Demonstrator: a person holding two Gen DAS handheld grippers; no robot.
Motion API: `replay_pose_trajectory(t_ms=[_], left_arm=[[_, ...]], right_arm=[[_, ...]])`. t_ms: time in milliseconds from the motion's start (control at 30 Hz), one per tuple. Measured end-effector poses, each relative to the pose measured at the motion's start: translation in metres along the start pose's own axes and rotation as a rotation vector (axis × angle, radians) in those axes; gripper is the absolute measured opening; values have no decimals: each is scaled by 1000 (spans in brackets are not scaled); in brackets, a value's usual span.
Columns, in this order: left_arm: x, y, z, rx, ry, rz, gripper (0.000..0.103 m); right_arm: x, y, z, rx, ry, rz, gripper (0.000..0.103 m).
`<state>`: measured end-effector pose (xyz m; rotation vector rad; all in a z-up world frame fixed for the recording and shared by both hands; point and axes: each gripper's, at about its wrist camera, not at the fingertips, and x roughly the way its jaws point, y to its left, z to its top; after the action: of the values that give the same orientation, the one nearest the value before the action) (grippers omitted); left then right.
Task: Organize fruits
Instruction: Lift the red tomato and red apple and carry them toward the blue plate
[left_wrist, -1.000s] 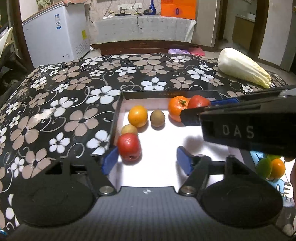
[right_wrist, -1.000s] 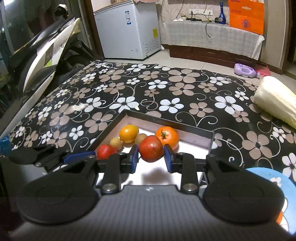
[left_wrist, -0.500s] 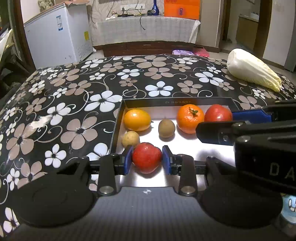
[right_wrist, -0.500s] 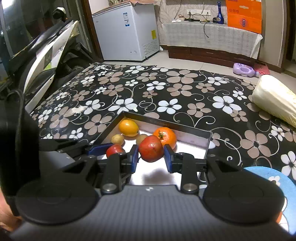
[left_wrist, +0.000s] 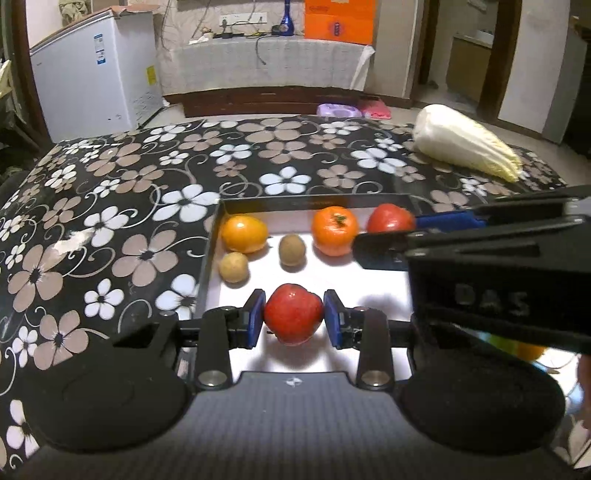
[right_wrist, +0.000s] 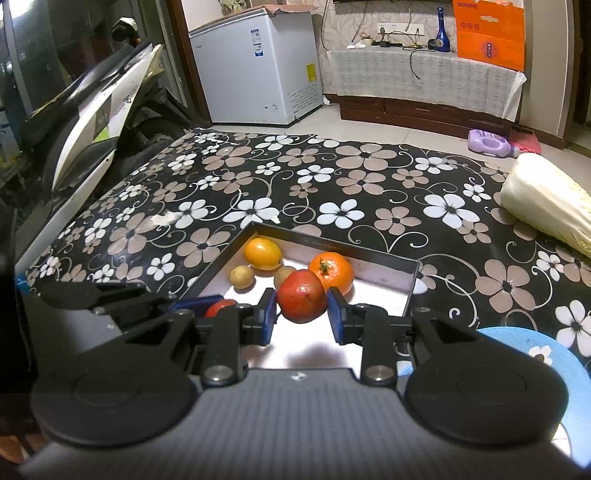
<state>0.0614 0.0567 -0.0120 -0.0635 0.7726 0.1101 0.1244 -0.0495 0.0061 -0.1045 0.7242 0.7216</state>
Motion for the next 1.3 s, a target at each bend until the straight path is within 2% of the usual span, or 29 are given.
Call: replay_pose_trajectory(t_ms=[433, 900, 1300], left_arm=[[-24, -20, -7, 18, -3, -11, 40], [-57, -14, -21, -11, 12, 64, 40], [-50, -34, -20, -1, -16, 52, 40]], right_arm=[[-17, -4, -3, 11, -16, -4, 33], [-29, -4, -5, 7, -23, 21, 33], [-44, -8, -12, 4, -37, 12, 33]])
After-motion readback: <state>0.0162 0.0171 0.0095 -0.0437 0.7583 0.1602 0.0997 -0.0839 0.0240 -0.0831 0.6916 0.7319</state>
